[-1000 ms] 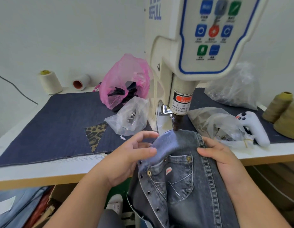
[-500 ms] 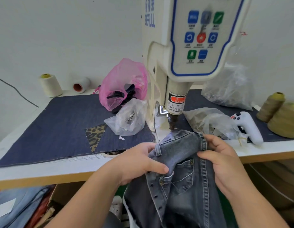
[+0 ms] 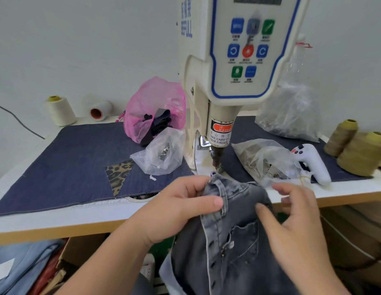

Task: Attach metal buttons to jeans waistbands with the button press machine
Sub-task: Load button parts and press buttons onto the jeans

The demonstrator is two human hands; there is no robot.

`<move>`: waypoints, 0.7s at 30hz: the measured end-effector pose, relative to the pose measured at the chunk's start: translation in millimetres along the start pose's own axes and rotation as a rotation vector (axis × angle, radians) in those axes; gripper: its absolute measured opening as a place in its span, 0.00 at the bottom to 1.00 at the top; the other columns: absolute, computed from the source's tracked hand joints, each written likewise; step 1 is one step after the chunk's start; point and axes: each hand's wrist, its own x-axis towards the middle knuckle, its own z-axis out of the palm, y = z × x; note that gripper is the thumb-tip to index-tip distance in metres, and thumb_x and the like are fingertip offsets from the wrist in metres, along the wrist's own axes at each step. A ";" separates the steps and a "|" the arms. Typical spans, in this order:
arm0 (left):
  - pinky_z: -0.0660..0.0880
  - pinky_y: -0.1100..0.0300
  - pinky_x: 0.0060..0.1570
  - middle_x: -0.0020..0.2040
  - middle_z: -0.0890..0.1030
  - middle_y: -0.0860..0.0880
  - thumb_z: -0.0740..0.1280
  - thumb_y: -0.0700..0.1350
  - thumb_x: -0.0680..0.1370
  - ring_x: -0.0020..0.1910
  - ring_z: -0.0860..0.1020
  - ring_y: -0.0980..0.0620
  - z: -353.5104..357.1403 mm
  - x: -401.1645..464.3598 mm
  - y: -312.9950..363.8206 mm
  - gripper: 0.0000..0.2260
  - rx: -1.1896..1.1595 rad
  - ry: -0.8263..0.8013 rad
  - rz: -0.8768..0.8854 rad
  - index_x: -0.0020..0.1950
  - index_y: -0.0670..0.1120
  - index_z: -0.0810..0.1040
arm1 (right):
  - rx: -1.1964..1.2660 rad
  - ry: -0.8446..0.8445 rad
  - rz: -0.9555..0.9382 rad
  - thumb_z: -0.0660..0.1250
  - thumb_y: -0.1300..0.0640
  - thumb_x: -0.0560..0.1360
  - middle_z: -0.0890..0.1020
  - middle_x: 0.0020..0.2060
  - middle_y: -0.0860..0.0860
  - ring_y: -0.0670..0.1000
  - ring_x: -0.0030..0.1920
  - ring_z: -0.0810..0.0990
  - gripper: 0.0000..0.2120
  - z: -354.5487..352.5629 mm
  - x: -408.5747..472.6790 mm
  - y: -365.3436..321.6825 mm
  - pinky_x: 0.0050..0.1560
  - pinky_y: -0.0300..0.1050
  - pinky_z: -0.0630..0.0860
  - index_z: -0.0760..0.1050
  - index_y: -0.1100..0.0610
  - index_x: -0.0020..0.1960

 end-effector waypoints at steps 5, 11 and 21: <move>0.75 0.50 0.50 0.44 0.81 0.38 0.69 0.41 0.74 0.44 0.77 0.45 24.5 4.5 25.0 0.09 0.186 0.161 0.106 0.46 0.34 0.78 | 0.261 -0.488 -0.092 0.68 0.33 0.64 0.78 0.58 0.35 0.35 0.60 0.76 0.28 2.3 -39.1 -29.1 0.55 0.32 0.72 0.71 0.34 0.64; 0.77 0.39 0.55 0.46 0.82 0.36 0.69 0.54 0.72 0.47 0.81 0.37 23.5 1.4 42.9 0.20 0.559 0.285 0.056 0.49 0.37 0.78 | 0.406 -0.398 0.038 0.68 0.50 0.68 0.86 0.45 0.48 0.51 0.49 0.84 0.14 9.4 -27.3 -35.3 0.55 0.57 0.79 0.81 0.45 0.53; 0.70 0.64 0.45 0.42 0.78 0.59 0.71 0.68 0.62 0.40 0.76 0.61 -15.7 -28.5 32.1 0.23 0.792 -0.139 -0.364 0.51 0.59 0.81 | 1.077 -0.157 0.342 0.65 0.63 0.71 0.86 0.44 0.58 0.54 0.44 0.86 0.11 0.6 10.0 -29.8 0.50 0.47 0.82 0.86 0.54 0.43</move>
